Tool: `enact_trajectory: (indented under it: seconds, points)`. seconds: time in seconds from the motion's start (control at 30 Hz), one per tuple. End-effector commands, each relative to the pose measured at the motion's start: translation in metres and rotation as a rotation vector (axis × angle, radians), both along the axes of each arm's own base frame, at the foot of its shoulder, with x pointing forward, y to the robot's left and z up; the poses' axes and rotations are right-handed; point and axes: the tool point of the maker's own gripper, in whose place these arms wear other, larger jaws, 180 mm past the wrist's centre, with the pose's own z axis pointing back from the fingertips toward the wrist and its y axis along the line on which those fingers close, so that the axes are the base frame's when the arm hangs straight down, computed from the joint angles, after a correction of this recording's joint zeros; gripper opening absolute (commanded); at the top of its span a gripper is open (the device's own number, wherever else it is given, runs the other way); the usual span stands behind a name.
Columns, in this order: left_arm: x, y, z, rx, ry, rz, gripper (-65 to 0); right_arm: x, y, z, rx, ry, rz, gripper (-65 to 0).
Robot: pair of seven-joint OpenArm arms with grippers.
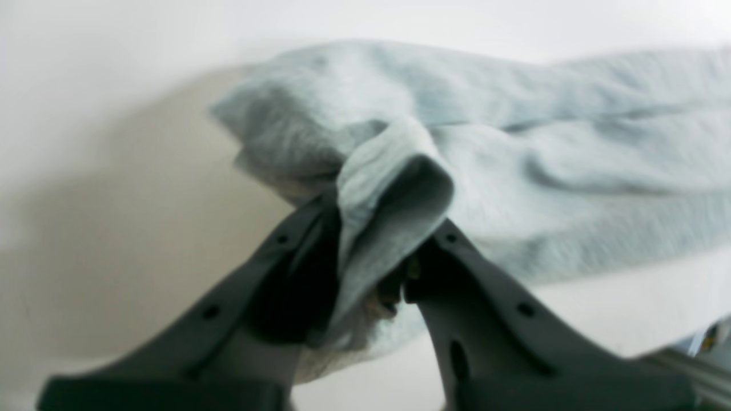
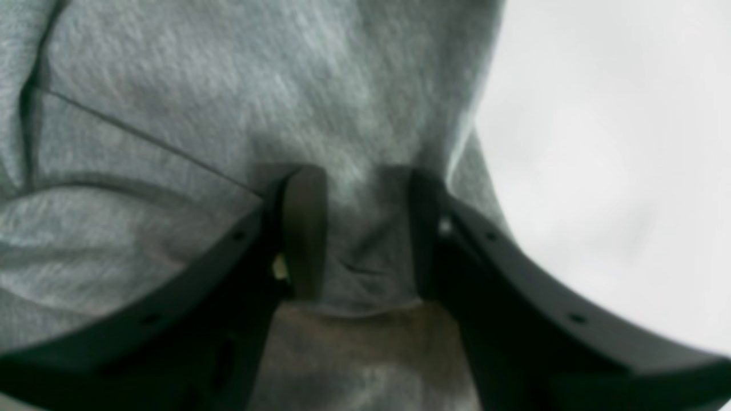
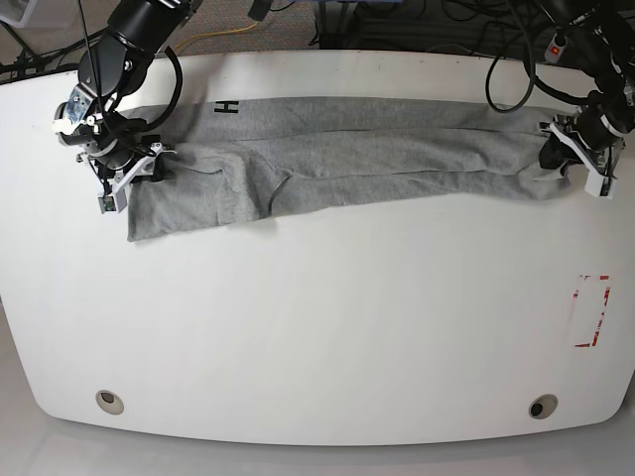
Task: Fold the T-shirt properly
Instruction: 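Move the left gripper inward and grasp the shirt's folded end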
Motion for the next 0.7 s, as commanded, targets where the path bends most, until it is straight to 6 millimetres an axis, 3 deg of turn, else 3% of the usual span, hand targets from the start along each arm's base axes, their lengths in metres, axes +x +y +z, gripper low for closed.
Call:
enact_trajectory:
  seconds: [0.0,0.2,0.53,0.67]
  points:
    - [0.01,-0.023,0.025,0.05,-0.06,-0.082,-59.0,0.009,-0.006,0.011,-0.017,-0.041,-0.004,-43.1]
    - [0.009,-0.084,0.038,0.053,-0.092,-0.219,-59.0,0.009,-0.005,0.011,-0.013,-0.044,-0.004,-43.1]
    - [0.013,-0.167,0.032,-0.063,-0.102,-0.404,-58.9,0.009,-0.005,0.011,-0.011,-0.044,-0.004,-43.1]
    - [0.022,-0.201,0.039,-0.101,-0.133,-0.488,-58.9,0.009,-0.005,0.011,-0.01,-0.045,-0.004,-43.1]
